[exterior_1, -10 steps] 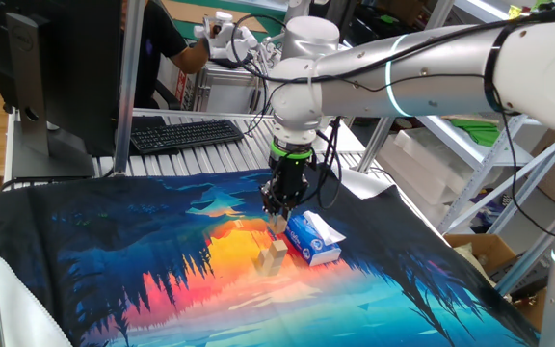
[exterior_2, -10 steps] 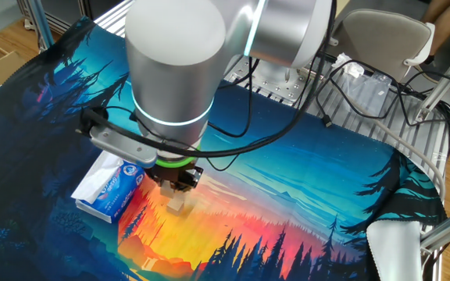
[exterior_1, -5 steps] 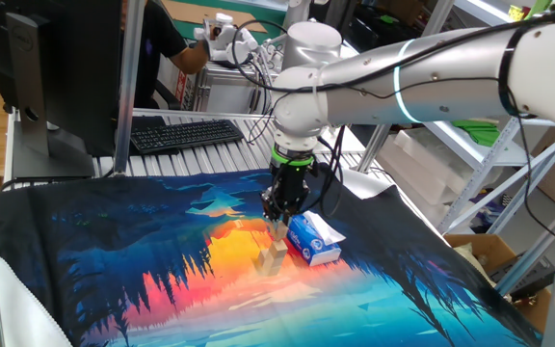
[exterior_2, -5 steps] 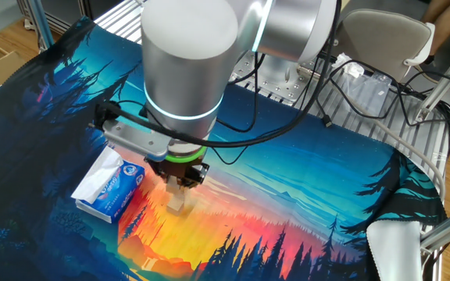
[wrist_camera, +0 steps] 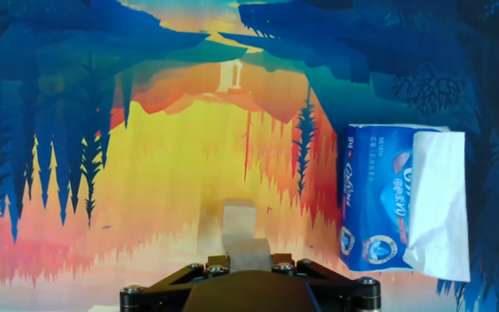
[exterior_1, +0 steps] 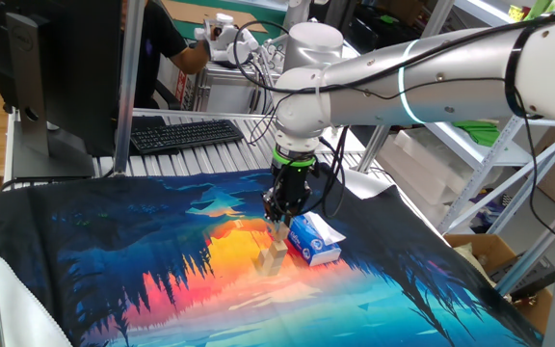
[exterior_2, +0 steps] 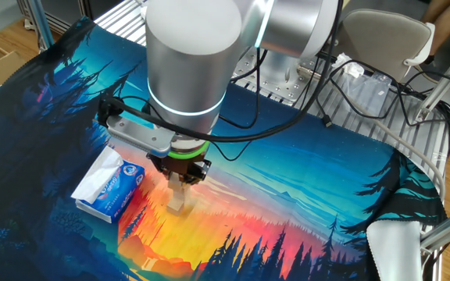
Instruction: Stack the blocks in a vertical line of five
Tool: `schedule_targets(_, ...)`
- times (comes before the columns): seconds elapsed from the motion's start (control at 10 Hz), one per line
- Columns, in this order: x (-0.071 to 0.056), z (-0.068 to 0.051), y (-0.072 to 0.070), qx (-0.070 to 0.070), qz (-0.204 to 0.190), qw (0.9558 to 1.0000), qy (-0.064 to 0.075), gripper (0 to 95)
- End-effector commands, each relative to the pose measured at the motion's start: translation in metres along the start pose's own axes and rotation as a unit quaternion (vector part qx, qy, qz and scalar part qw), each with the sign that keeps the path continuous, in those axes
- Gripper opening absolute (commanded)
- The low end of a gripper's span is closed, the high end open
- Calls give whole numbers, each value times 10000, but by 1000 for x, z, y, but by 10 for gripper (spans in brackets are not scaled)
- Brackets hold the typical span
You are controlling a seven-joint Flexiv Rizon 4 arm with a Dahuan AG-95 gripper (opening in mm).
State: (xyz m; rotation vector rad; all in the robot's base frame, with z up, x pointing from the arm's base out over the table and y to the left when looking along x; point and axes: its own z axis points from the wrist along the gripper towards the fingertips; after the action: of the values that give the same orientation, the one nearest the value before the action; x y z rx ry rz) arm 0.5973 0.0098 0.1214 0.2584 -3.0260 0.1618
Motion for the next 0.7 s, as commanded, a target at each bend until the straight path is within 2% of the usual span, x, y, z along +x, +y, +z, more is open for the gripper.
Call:
schedule_targets(0.1, 4, 1, 0, 5, 3, 10000, -17, 0)
schedule_targets(0.7, 8, 3, 2, -1, 29, 10000, -24, 0)
